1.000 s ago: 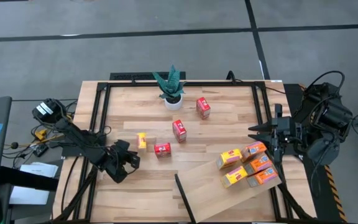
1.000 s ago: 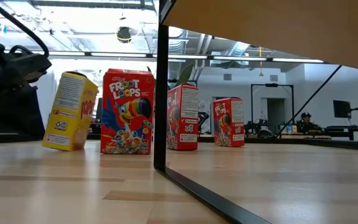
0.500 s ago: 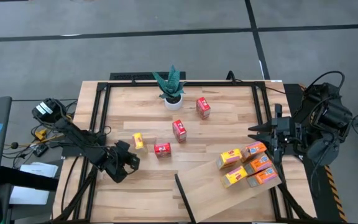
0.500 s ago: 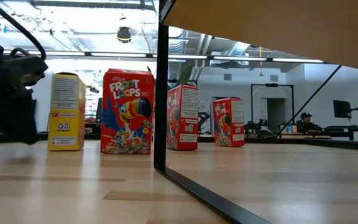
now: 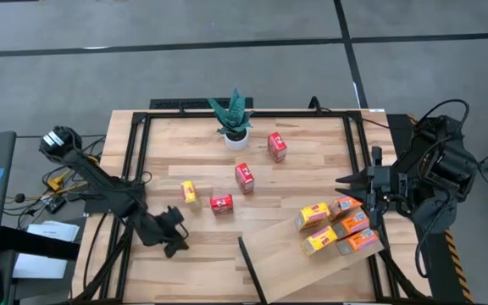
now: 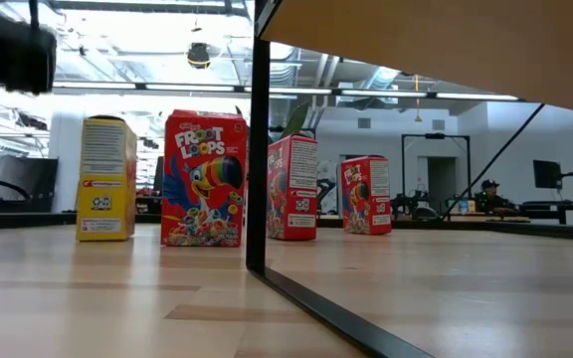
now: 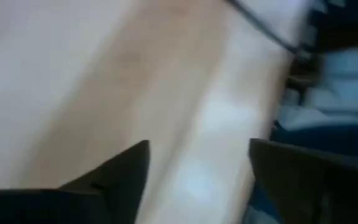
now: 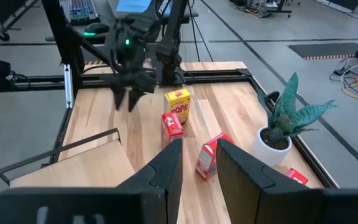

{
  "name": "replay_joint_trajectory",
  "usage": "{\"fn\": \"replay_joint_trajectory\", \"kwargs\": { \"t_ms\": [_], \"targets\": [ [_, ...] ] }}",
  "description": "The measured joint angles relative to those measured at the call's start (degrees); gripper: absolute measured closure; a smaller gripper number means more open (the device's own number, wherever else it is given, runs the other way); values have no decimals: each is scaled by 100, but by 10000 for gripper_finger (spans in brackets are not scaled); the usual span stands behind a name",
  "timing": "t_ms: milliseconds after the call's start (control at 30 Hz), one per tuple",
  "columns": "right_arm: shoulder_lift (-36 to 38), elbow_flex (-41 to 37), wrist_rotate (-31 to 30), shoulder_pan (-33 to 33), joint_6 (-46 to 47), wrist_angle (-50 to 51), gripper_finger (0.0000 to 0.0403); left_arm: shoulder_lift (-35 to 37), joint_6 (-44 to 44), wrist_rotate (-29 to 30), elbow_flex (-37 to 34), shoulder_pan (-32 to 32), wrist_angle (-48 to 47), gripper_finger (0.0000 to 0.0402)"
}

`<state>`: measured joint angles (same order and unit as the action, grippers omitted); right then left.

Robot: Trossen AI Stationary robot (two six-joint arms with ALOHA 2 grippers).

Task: Stack cereal on shelf
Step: Put the yellow cereal box on the shelf aligned with the other yellow cereal boxes

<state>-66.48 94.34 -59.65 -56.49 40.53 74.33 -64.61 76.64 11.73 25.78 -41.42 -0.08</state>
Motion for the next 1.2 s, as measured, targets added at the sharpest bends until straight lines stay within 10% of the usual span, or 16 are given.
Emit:
{"fn": "replay_joint_trajectory", "kwargs": {
  "t_ms": [333, 833, 1200],
  "targets": [
    [2, 0, 21, 0, -2, 47, 280, 737, -1584, -1769, 1054, 680, -1352, 73],
    [4, 0, 102, 2, 2, 72, 280, 895, -5718, 567, 3417, 1694, -3572, 82],
    [7, 0, 104, 2, 2, 71, 280, 717, -8170, -694, 3453, 2548, -4415, 82]
  ]
}}
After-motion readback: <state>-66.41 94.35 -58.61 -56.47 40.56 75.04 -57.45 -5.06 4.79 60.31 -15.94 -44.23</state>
